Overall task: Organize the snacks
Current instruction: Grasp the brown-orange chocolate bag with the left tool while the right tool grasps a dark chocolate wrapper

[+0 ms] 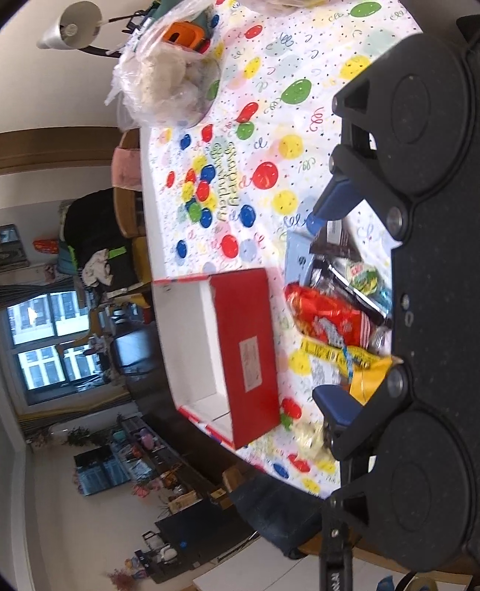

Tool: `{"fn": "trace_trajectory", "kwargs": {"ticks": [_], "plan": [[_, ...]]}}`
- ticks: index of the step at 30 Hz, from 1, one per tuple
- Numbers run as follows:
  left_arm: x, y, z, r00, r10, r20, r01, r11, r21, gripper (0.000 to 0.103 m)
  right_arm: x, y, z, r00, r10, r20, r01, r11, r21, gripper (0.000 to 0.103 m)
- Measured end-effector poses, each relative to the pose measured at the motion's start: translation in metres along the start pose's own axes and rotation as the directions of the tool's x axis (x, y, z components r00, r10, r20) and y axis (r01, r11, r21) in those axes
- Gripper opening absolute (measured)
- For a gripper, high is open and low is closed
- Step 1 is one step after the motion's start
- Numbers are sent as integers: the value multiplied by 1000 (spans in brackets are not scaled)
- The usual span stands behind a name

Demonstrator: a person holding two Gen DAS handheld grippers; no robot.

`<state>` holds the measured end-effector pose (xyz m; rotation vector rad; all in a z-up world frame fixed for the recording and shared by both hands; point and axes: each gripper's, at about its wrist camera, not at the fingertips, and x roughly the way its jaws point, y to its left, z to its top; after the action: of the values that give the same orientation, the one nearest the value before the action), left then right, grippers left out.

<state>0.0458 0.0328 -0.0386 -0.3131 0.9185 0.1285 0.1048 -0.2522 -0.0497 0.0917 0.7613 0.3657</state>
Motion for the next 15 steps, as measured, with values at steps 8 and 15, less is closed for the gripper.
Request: {"fn": "trace_trajectory", "kwargs": {"ticks": [8,15], "plan": [[39,1,4,995,1,-104,-1,1000,0,102,46,-15,-1,997,-39,-73,28,988,-151,89],[55,-11,-1,986,-36,-165,42,998,35,98,87,-38,-6,988,-79,-135,53,981,-184,75]]}}
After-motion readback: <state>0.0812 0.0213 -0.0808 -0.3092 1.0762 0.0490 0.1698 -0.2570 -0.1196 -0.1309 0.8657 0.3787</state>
